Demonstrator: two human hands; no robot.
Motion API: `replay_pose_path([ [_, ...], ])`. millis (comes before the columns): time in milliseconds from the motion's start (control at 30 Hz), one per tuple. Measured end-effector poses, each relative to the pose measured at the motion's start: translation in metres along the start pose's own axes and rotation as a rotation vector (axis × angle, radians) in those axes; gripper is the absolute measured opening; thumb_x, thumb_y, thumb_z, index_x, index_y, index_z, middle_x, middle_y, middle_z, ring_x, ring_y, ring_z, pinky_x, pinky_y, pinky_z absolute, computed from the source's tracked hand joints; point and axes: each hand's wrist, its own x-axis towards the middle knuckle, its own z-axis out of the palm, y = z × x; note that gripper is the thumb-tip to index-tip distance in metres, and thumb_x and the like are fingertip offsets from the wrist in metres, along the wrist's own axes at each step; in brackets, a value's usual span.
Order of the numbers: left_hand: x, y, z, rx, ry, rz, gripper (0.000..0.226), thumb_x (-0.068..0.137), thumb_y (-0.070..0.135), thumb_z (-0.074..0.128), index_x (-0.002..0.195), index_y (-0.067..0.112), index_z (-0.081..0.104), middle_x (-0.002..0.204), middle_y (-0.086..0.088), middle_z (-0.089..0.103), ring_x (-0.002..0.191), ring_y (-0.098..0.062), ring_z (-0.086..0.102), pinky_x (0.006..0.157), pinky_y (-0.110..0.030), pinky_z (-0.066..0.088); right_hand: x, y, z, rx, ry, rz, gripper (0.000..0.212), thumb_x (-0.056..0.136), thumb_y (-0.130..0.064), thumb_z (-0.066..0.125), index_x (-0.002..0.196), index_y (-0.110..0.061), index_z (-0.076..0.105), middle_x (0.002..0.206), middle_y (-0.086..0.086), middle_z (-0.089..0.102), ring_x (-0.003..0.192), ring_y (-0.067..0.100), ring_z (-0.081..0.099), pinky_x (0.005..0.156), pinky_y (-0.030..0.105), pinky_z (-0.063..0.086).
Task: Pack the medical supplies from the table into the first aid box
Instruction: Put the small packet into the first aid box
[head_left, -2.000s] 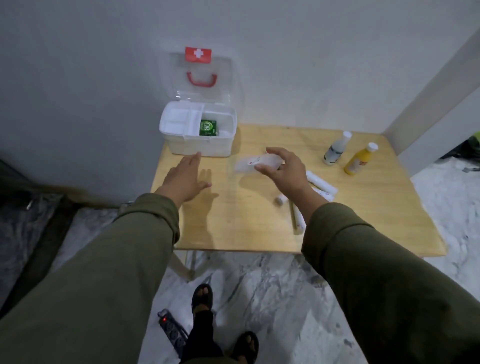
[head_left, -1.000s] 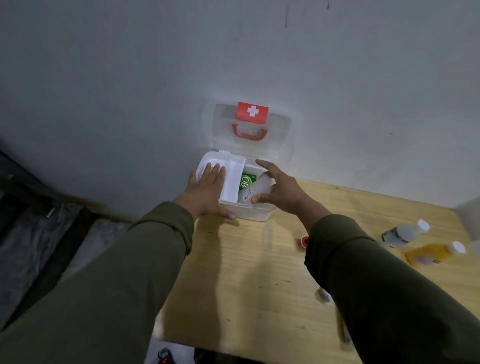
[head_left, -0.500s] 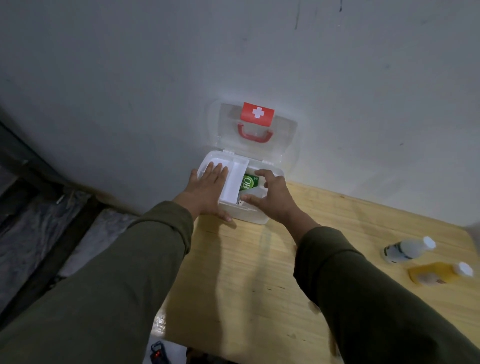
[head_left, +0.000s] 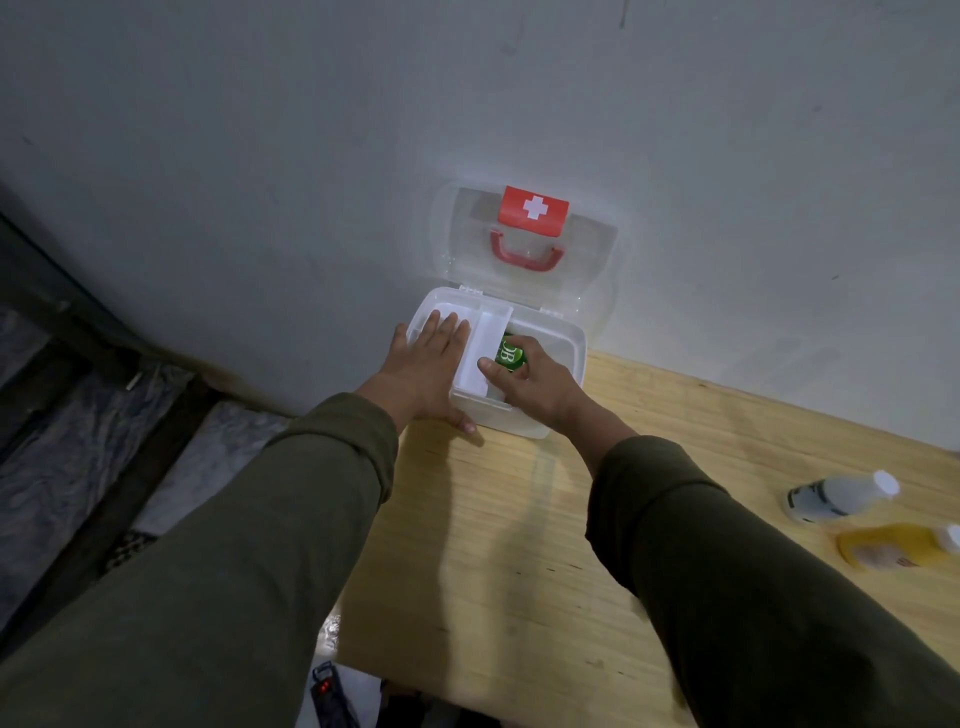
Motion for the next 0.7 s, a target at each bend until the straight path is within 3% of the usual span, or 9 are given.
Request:
replay_pose_path([
  [200, 0.002, -0.001, 0.004, 0.003, 0.014, 0.003, 0.135, 0.06, 0.077, 0.062, 0.147, 0.013, -0.019, 0.159, -0.007, -0.018, 0.145, -0.026, -0.02, 0.114, -0.056, -0.005, 0.004, -0.001, 0.002, 0.079, -0.042, 0.046, 0.079, 0.081, -0.061, 0.056, 0.145, -0.028, 0.021, 0.139, 0.009, 0.048, 0.122, 0.03, 0.051, 0.099, 0.049, 0.048],
  [433, 0.004, -0.004, 0.007, -0.005, 0.022, 0.014, 0.136, 0.06, 0.079, 0.06, 0.146, 0.013, -0.02, 0.158, -0.007, -0.019, 0.145, -0.027, -0.021, 0.114, -0.057, -0.006, 0.009, -0.001, 0.008, -0.002, -0.067, 0.139, 0.075, 0.089, -0.069, 0.024, 0.149, -0.032, -0.002, 0.148, 0.02, 0.038, 0.128, 0.039, 0.046, 0.111, 0.051, 0.033],
  [533, 0.004, -0.004, 0.008, -0.008, 0.031, 0.017, 0.135, 0.06, 0.079, 0.059, 0.147, 0.013, -0.019, 0.158, -0.007, -0.019, 0.145, -0.027, -0.02, 0.114, -0.056, -0.007, 0.007, -0.001, 0.008, -0.076, -0.064, 0.113, 0.066, 0.095, -0.06, 0.018, 0.15, -0.028, 0.002, 0.151, 0.019, 0.034, 0.133, 0.038, 0.04, 0.115, 0.047, 0.026],
  [700, 0.006, -0.004, 0.01, -0.005, 0.047, 0.01, 0.134, 0.06, 0.08, 0.058, 0.147, 0.012, -0.017, 0.159, -0.007, -0.018, 0.146, -0.026, -0.019, 0.114, -0.056, -0.005, 0.0, 0.002, 0.017, -0.189, 0.07, -0.036, 0.054, 0.1, -0.045, 0.023, 0.148, -0.019, 0.021, 0.146, 0.017, 0.043, 0.131, 0.035, 0.043, 0.108, 0.038, 0.032],
])
